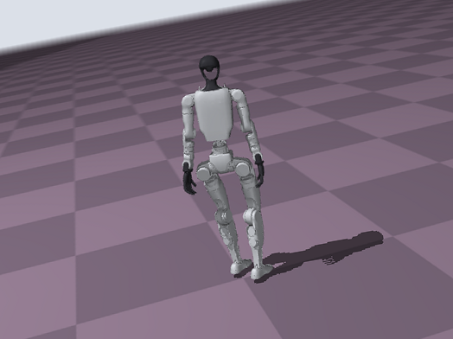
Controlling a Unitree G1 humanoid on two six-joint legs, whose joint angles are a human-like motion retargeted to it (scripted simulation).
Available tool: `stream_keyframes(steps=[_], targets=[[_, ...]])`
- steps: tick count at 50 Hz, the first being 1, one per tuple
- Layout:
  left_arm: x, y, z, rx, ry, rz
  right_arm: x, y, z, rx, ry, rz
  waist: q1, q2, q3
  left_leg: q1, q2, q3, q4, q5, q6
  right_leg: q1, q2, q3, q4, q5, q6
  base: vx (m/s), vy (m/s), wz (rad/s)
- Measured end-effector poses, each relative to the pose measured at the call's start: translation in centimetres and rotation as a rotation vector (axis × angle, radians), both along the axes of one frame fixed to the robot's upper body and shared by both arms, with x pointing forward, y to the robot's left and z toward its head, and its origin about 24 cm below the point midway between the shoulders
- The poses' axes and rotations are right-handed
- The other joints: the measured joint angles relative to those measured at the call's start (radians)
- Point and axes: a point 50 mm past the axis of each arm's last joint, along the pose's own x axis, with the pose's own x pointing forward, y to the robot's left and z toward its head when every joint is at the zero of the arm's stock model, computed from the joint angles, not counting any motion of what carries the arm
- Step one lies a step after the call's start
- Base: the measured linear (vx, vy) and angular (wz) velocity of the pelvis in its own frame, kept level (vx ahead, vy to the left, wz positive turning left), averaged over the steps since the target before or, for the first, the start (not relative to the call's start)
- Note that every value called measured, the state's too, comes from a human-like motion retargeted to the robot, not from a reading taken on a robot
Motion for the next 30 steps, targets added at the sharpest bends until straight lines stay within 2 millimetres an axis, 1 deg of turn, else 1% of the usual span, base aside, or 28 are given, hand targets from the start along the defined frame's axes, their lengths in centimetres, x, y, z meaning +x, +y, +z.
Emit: stream_keyframes(steps=[2, 3, 5, 7, 8, 10, 13, 15, 17, 18, 20, 22, 23, 24, 25, 27, 28, 30], targets=[[1.4, 0.3, 0.0, 0.035, -0.061, -0.033, 0.2, 0.3, 0.1, 0.021, 0.049, 0.019, 0.037, -0.012, 0.003, -0.022, -0.015, -0.049, 0.009, 0.001, -0.034, 0.055, -0.014, -0.159, -0.045, -0.045, -0.014, -0.22, -0.31, 1.91], [2.1, 0.3, 0.0, 0.05, -0.092, -0.049, 0.5, 0.4, 0.1, 0.035, 0.066, 0.014, 0.053, -0.016, 0.007, -0.033, -0.022, -0.069, 0.01, 0.002, -0.053, 0.084, -0.015, -0.234, -0.086, -0.05, -0.02, -0.28, -0.3, 1.93], [3.1, -0.1, 0.0, 0.071, -0.14, -0.061, 1.4, 0.5, 0.3, 0.065, 0.081, 0.001, 0.098, -0.027, 0.023, -0.045, -0.034, -0.083, -0.001, 0.006, -0.093, 0.12, 0.025, -0.315, -0.161, -0.053, -0.046, -0.29, -0.24, 1.67], [3.5, -0.7, -0.1, 0.067, -0.162, -0.054, 3.4, 0.2, 0.4, 0.079, 0.048, 0.007, 0.119, -0.02, 0.036, -0.071, -0.029, -0.082, 0.0, -0.001, -0.134, 0.141, 0.029, -0.354, -0.184, -0.049, -0.015, -0.3, -0.25, 1.59], [3.4, -1.1, -0.1, 0.057, -0.162, -0.05, 4.6, -0.1, 0.5, 0.072, 0.018, 0.018, 0.112, -0.015, 0.042, -0.083, -0.026, -0.072, 0.001, 0.005, -0.14, 0.149, 0.032, -0.396, -0.194, -0.047, -0.009, -0.24, -0.2, 1.79], [2.5, -1.6, -0.2, 0.037, -0.138, -0.039, 7.0, -0.5, 0.7, 0.03, -0.071, 0.063, 0.083, -0.012, 0.046, -0.109, 0.001, 0.051, -0.005, 0.004, -0.134, 0.165, 0.052, -0.464, -0.223, -0.049, -0.015, -0.16, -0.17, 1.75], [0.2, -1.6, -0.3, 0.031, -0.064, -0.025, 10.8, -0.5, 1.0, -0.075, -0.253, 0.116, 0.017, -0.02, 0.037, -0.137, 0.105, 0.481, -0.008, -0.054, -0.085, 0.18, 0.077, -0.516, -0.267, -0.048, -0.008, -0.04, -0.1, 1.47], [-1.5, -1.6, -0.2, 0.022, 0.001, -0.031, 12.7, -0.1, 1.3, -0.112, -0.347, 0.116, -0.011, -0.029, 0.025, -0.146, 0.141, 0.658, 0.005, -0.066, -0.026, 0.186, 0.076, -0.545, -0.284, -0.049, 0.005, -0.01, -0.03, 1.19], [-2.5, -1.4, 0.0, 0.002, 0.063, -0.047, 13.8, 0.8, 1.4, -0.097, -0.409, 0.083, -0.022, -0.039, 0.017, -0.18, 0.138, 0.632, 0.058, -0.068, 0.0, 0.184, 0.067, -0.566, -0.29, -0.051, 0.011, 0.01, 0.0, 0.83], [-2.9, -1.3, 0.0, -0.012, 0.093, -0.055, 14.0, 1.3, 1.4, -0.075, -0.427, 0.058, -0.013, -0.042, 0.015, -0.196, 0.125, 0.586, 0.08, -0.065, -0.007, 0.182, 0.065, -0.559, -0.29, -0.053, 0.009, 0.05, 0.03, 0.31], [-3.3, -0.9, 0.2, -0.048, 0.147, -0.075, 14.0, 2.1, 1.3, -0.023, -0.445, -0.005, 0.024, -0.044, 0.015, -0.215, 0.093, 0.454, 0.104, -0.056, -0.056, 0.179, 0.061, -0.554, -0.287, -0.053, 0.007, 0.06, 0.09, -0.07], [-3.1, -0.5, 0.3, -0.08, 0.182, -0.097, 13.1, 2.6, 1.0, 0.022, -0.432, -0.067, 0.061, -0.043, 0.013, -0.206, 0.063, 0.344, 0.083, -0.054, -0.102, 0.181, 0.066, -0.556, -0.287, -0.057, 0.011, 0.1, 0.14, -0.05], [-2.7, -0.2, 0.3, -0.094, 0.19, -0.109, 12.5, 2.7, 0.8, 0.04, -0.414, -0.094, 0.076, -0.044, 0.011, -0.198, 0.053, 0.316, 0.067, -0.055, -0.11, 0.183, 0.07, -0.558, -0.288, -0.06, 0.014, 0.14, 0.14, 0.12], [-2.3, -0.1, 0.3, -0.105, 0.19, -0.122, 11.8, 2.8, 0.6, 0.054, -0.388, -0.109, 0.088, -0.047, 0.009, -0.188, 0.046, 0.312, 0.053, -0.047, -0.097, 0.188, 0.07, -0.565, -0.289, -0.062, 0.018, 0.18, 0.16, 0.23], [-1.8, 0.1, 0.3, -0.114, 0.185, -0.135, 10.9, 2.8, 0.5, 0.066, -0.357, -0.119, 0.099, -0.051, 0.008, -0.177, 0.041, 0.32, 0.039, -0.032, -0.072, 0.195, 0.068, -0.575, -0.291, -0.062, 0.024, 0.23, 0.19, 0.38], [-0.9, 0.5, 0.3, -0.109, 0.155, -0.156, 9.1, 2.4, 0.2, 0.072, -0.274, -0.088, 0.105, -0.063, 0.001, -0.156, 0.042, 0.372, 0.025, -0.036, -0.013, 0.215, 0.062, -0.603, -0.296, -0.061, 0.044, 0.3, 0.21, 0.43], [-0.5, 0.6, 0.3, -0.096, 0.137, -0.158, 8.2, 2.2, 0.1, 0.068, -0.228, -0.055, 0.105, -0.069, -0.003, -0.156, 0.032, 0.357, 0.037, -0.04, 0.005, 0.227, 0.058, -0.61, -0.299, -0.058, 0.055, 0.34, 0.19, 0.21], [0.0, 0.8, 0.3, -0.056, 0.102, -0.146, 6.3, 1.8, 0.0, 0.045, -0.142, 0.033, 0.102, -0.081, -0.012, -0.171, 0.002, 0.298, 0.076, -0.05, 0.02, 0.247, 0.048, -0.62, -0.294, -0.052, 0.075, 0.35, 0.14, -0.07]])
